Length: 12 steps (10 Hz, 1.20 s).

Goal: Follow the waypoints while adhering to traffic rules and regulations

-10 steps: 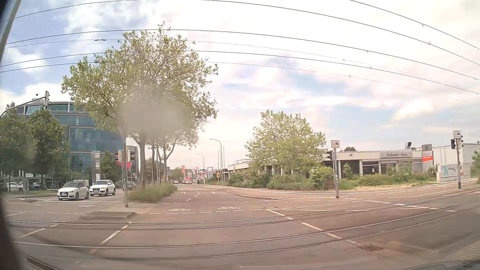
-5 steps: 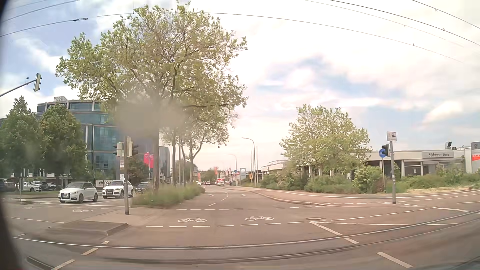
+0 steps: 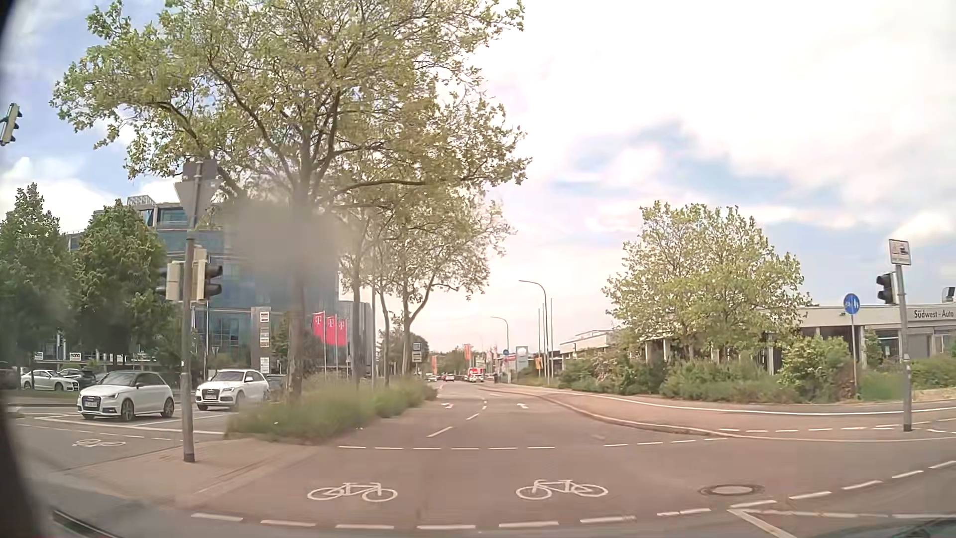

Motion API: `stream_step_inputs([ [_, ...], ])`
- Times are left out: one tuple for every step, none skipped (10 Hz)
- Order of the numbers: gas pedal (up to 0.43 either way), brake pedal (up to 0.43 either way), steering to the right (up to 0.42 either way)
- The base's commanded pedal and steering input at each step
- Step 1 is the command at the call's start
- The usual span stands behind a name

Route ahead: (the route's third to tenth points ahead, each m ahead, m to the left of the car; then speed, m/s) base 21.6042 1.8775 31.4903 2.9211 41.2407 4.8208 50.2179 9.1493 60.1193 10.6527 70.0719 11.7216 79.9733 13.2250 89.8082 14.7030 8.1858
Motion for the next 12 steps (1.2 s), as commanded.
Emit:
stream_step_inputs([
  [0.169, 0.0, -0.025],
  [0.177, 0.0, -0.024],
  [0.177, 0.0, -0.021],
  [0.189, 0.0, -0.013],
  [0.177, 0.0, -0.01],
  [0.177, 0.0, -0.011],
  [0.177, 0.0, -0.009],
  [0.177, 0.0, -0.009],
  [0.177, 0.0, -0.009],
  [0.177, 0.0, -0.009],
  [0.177, 0.0, -0.009],
  [0.177, 0.0, -0.009],
])
